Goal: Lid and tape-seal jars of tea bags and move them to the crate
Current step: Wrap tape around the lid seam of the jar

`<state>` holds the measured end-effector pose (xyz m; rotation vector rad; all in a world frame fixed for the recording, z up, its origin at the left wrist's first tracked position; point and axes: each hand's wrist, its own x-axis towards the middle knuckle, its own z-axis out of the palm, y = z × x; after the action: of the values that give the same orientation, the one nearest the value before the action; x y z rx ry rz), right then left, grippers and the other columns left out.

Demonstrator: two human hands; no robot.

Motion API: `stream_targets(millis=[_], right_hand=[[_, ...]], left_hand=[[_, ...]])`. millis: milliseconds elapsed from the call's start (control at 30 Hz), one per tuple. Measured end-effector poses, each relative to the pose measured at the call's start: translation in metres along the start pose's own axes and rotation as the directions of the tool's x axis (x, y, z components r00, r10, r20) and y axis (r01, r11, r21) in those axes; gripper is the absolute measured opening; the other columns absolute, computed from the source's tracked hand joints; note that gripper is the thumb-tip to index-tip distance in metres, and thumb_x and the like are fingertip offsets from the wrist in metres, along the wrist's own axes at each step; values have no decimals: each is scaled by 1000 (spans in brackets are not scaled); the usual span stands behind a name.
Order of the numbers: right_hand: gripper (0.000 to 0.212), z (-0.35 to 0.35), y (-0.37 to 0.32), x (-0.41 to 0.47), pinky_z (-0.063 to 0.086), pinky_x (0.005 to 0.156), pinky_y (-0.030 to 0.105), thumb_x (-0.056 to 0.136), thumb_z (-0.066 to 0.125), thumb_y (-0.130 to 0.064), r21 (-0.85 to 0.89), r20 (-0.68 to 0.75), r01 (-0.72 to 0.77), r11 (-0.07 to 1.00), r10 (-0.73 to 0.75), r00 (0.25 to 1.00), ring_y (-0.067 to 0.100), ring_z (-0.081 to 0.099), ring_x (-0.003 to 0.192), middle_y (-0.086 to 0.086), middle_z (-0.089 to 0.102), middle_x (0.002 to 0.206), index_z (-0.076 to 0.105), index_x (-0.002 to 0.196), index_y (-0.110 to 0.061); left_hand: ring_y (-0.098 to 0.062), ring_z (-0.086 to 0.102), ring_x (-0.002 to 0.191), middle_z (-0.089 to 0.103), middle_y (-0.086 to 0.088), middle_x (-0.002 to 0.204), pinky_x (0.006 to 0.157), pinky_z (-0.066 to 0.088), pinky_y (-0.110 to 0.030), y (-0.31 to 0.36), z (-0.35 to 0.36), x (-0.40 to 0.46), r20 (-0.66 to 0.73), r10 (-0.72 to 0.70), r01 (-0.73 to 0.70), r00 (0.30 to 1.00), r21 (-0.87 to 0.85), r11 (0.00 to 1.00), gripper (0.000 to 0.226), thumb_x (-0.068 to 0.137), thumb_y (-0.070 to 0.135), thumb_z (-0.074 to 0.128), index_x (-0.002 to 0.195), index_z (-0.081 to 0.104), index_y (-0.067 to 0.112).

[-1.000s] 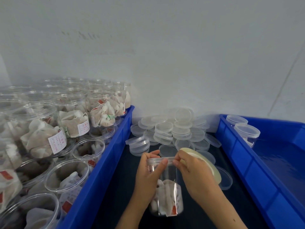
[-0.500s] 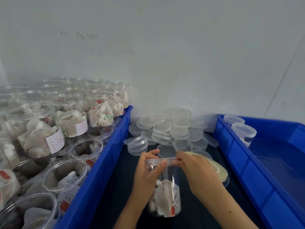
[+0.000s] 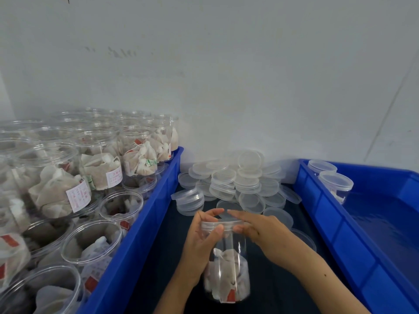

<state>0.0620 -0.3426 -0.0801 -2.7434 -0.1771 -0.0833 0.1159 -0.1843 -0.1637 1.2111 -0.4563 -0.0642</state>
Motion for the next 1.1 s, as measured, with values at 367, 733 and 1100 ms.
stream_targets(millis=[367,733,1100], right_hand=[[58,-1,-20,-22,51,78,24,89,23,-64,60,-72,-69,996,73,995,8,64,86,-6,68,102,54,127,-33],[56,8,-8,-21,39,59,14,104,37,-22,86,24,-152,985,151,988,-2,46,66,-9,57,88,16,150,-47],[44,-14,3,-16,44,98,34,97,45,-51,194,170,-243,950,212,962,10,72,72,-4,73,89,40,140,-43]], left_hand=[[1,66,78,67,15,91,71,54,-26,20,11,-15,-105,-102,144,989,576,804,61,58,86,44,106,38,49],[-2,69,76,69,21,86,77,59,-35,17,28,-15,-235,-103,186,966,365,912,78,43,77,73,107,49,39],[-8,70,81,71,12,89,69,55,-18,18,21,-13,-158,-64,94,985,193,977,73,46,52,81,107,56,21]])
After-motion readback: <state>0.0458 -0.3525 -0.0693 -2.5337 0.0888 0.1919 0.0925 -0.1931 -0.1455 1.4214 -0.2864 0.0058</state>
